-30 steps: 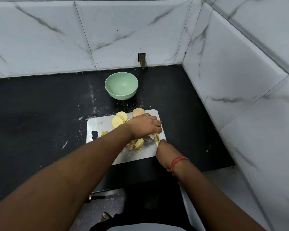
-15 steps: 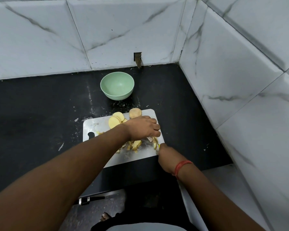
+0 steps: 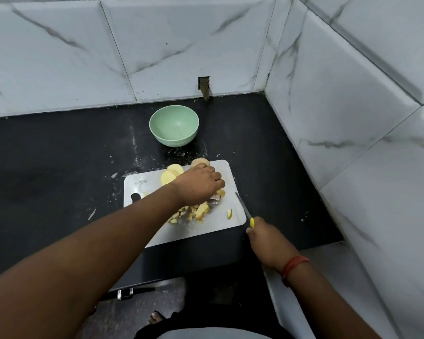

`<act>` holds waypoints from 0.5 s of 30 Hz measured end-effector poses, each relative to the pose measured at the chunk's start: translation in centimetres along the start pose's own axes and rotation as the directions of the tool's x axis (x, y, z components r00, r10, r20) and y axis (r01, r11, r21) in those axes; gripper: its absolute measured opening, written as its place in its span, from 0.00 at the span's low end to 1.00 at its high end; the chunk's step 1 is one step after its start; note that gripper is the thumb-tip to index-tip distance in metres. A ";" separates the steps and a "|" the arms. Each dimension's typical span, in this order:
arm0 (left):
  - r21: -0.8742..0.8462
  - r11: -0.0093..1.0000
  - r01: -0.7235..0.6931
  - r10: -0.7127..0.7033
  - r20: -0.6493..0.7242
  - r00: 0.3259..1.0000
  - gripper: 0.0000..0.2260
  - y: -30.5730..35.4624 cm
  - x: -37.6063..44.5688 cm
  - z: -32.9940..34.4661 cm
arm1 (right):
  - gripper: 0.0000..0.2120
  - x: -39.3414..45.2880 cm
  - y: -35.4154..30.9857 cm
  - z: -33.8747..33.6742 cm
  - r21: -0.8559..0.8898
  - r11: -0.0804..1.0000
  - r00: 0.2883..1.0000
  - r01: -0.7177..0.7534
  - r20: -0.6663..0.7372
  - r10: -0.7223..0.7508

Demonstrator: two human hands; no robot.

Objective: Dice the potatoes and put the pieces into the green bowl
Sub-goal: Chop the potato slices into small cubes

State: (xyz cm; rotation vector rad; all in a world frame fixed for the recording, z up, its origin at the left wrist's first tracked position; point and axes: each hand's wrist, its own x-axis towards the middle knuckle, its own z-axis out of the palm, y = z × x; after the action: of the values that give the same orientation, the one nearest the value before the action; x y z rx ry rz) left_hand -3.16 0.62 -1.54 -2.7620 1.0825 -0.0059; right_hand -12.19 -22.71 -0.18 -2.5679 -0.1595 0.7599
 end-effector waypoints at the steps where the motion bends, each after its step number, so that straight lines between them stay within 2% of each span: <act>1: -0.005 0.998 0.062 -0.062 0.006 0.998 0.10 0.5 0.1 0.2 | 0.08 -0.1 -0.3 -0.1 0.075 0.997 1.000 -0.016 -0.022 0.018; 4: -0.055 0.966 0.253 -0.252 0.029 0.967 0.12 2.0 0.1 0.2 | 0.09 0.3 -1.5 0.3 0.320 0.946 0.995 -0.061 -0.053 0.082; 7: -0.198 0.879 0.433 -0.443 -0.008 0.896 0.12 2.6 -0.2 0.2 | 0.07 1.9 -2.9 0.9 0.307 0.951 0.983 -0.034 -0.164 0.088; 8: -0.296 0.824 0.483 -0.516 -0.040 0.856 0.11 2.7 -0.5 0.1 | 0.06 2.6 -3.4 1.0 0.295 0.955 0.982 -0.033 -0.170 0.087; 10: -0.532 0.652 0.540 -0.677 -0.087 0.731 0.09 3.1 -1.3 0.0 | 0.06 3.7 -4.5 1.4 0.345 0.937 0.993 -0.060 -0.077 0.092; 12: -0.709 0.447 0.545 -0.795 -0.036 0.605 0.08 3.5 -2.1 -0.3 | 0.09 4.4 -5.3 1.4 0.462 0.881 0.994 -0.103 0.032 0.100; 13: -0.751 0.383 0.538 -0.819 -0.006 0.574 0.08 3.7 -2.3 -0.3 | 0.09 4.5 -5.4 1.3 0.512 0.851 0.993 -0.113 0.024 0.118; 15: -0.776 0.345 0.529 -0.825 0.018 0.565 0.08 3.9 -2.6 -0.4 | 0.09 4.7 -5.0 0.9 0.595 0.797 0.983 -0.108 -0.054 0.173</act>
State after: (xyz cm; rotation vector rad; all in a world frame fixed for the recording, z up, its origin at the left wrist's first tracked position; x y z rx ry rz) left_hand -7.75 -0.49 -1.62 -3.8418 -0.3580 -0.3247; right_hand -8.59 -16.80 -0.85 -2.0198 0.2725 0.5998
